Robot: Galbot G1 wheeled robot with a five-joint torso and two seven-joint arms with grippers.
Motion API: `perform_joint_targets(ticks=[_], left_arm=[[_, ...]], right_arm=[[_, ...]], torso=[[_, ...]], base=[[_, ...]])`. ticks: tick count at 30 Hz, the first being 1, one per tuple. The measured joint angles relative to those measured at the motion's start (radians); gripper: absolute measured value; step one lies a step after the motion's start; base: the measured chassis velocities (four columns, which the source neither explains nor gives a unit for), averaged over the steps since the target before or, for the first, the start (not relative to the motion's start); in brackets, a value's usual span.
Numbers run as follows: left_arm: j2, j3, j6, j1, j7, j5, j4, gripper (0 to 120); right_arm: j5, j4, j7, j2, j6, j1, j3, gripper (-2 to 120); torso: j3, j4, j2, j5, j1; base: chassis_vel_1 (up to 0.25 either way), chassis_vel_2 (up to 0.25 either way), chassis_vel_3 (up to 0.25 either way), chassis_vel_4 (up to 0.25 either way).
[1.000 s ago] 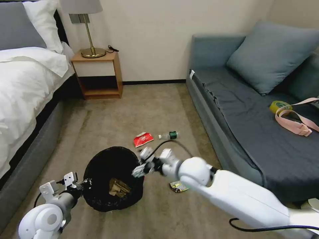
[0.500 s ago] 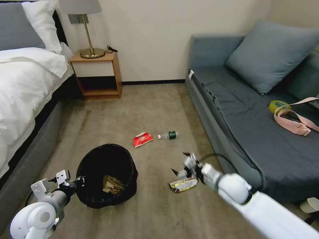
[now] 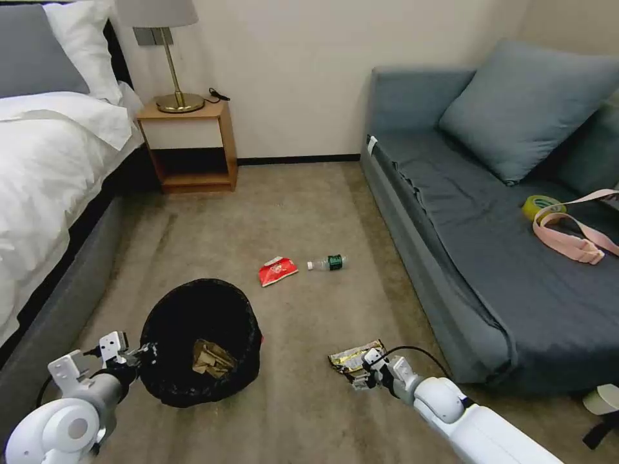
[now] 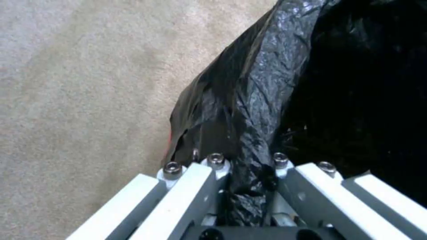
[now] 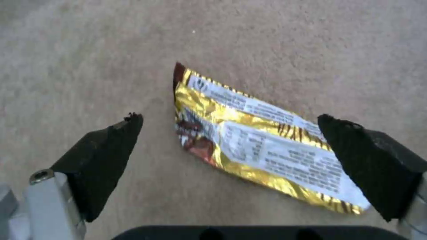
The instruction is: Pick up the trash bin, then pick up the garbage on the floor and place it into the trash bin.
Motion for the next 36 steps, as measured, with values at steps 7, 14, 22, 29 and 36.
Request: perform_joint_targets(ticks=[7, 14, 22, 29, 36], left_arm=[[0.004, 0.005, -0.004, -0.002, 0.008, 0.002, 0.013, 2], [0.015, 0.012, -0.007, -0.006, 0.014, 0.009, 0.025, 2], [0.035, 0.011, -0.011, -0.015, 0.02, 0.008, 0.037, 2], [0.039, 0.009, -0.016, -0.018, 0.032, 0.005, 0.048, 2], [0.039, 0.009, -0.022, -0.021, 0.043, 0.009, 0.055, 2]], right_arm=[[0.079, -0.055, 0.002, 0.046, -0.007, 0.01, 0.004, 100], [0.06, -0.138, 0.002, 0.12, 0.018, 0.014, 0.026, 100], [-0.004, -0.235, 0.001, 0.189, 0.052, 0.054, 0.019, 100], [-0.076, -0.323, 0.003, 0.237, 0.087, 0.078, 0.023, 100], [-0.08, -0.342, 0.006, 0.24, 0.09, 0.081, 0.035, 100]], torso=[[0.0, -0.0002, 0.0, -0.0001, 0.0], [0.0, -0.0002, 0.0, 0.0, 0.0], [0.0, -0.0002, 0.0, -0.0001, 0.0], [0.0, -0.0002, 0.0, 0.0, 0.0], [0.0, -0.0001, 0.0, 0.0001, 0.0]], base=[[0.0, 0.0, 0.0, 0.0], [0.0, 0.0, 0.0, 0.0], [0.0, 0.0, 0.0, 0.0], [0.0, 0.0, 0.0, 0.0], [0.0, 0.0, 0.0, 0.0]])
